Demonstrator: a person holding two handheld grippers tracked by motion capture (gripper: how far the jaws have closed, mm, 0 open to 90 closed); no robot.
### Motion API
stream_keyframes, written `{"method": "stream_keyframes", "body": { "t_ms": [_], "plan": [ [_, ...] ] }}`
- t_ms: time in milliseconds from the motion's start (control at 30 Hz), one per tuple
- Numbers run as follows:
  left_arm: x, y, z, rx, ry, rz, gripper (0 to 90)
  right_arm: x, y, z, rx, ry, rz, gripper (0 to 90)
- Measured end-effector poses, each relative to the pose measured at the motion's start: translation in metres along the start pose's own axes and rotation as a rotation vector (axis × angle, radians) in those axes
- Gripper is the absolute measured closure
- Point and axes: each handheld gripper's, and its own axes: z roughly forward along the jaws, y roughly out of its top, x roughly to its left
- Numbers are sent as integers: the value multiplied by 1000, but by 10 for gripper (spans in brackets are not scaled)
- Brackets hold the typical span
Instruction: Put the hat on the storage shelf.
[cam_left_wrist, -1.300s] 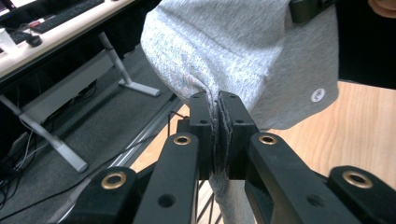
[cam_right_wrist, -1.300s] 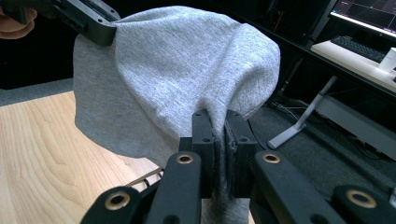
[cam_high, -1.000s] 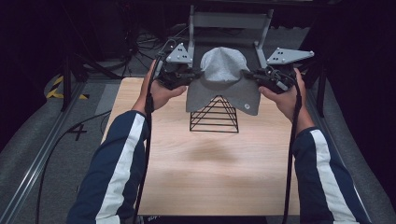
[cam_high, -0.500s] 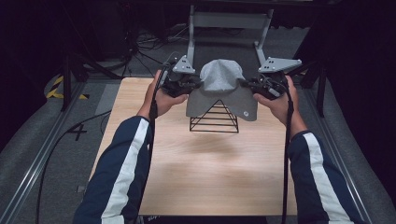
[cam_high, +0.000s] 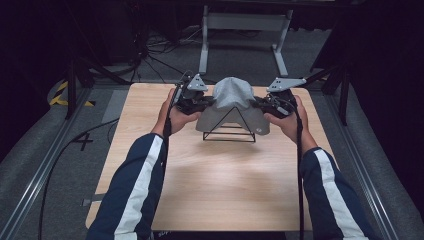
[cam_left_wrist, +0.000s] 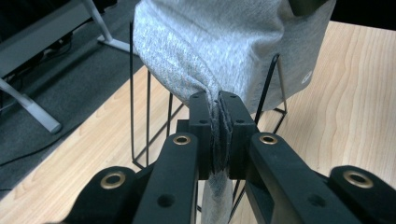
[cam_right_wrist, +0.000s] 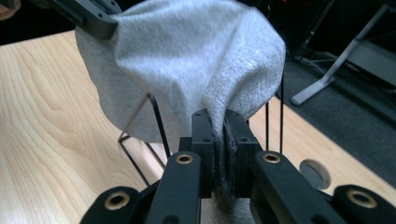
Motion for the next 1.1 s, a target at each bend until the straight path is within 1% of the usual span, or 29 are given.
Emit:
{"method": "stream_keyframes", "body": {
  "t_ms": [33,100,233,367,400,433,533,733,767,800,833,867,900,933,967,1033,1100],
  "plan": [
    [0,-2,1,5,0,3,846,0,-2,2,4,2,5,846],
    [0,-6,5,8,-4,-7,846,0,-8,6,14,7,16,846],
    [-1,-14,12,29,1,-3,846,0,-18,15,38,12,32,846],
    [-1,-24,21,55,2,-14,846,1,-29,24,62,16,42,846],
    [-1,-24,21,55,2,-14,846,1,-29,24,62,16,42,846],
    [0,-28,24,63,0,-21,846,0,-31,27,72,11,43,846],
    [1,-36,31,85,-3,-28,846,-2,-40,34,90,13,65,846],
    [0,-49,43,106,-9,-51,846,-4,-52,44,108,18,94,846],
    [0,-50,45,112,-7,-45,847,-4,-55,47,118,16,96,846],
    [-1,-52,47,117,-9,-43,847,-4,-57,48,119,13,99,846],
    [-1,-54,49,117,-12,-60,847,-5,-59,50,122,13,108,846],
    [-1,-54,49,117,-12,-60,847,-5,-59,50,122,13,108,846],
    [-1,-57,52,112,-7,-63,847,-8,-65,52,117,18,135,846],
    [-1,-58,54,117,-8,-59,847,-9,-67,53,116,18,141,846],
    [-2,-60,56,115,-10,-67,847,-9,-69,54,117,19,143,846],
    [-3,-61,57,119,-10,-62,848,-9,-71,55,116,18,147,846],
    [-3,-64,61,126,-8,-58,848,-9,-74,58,116,8,147,846]
  ]
}}
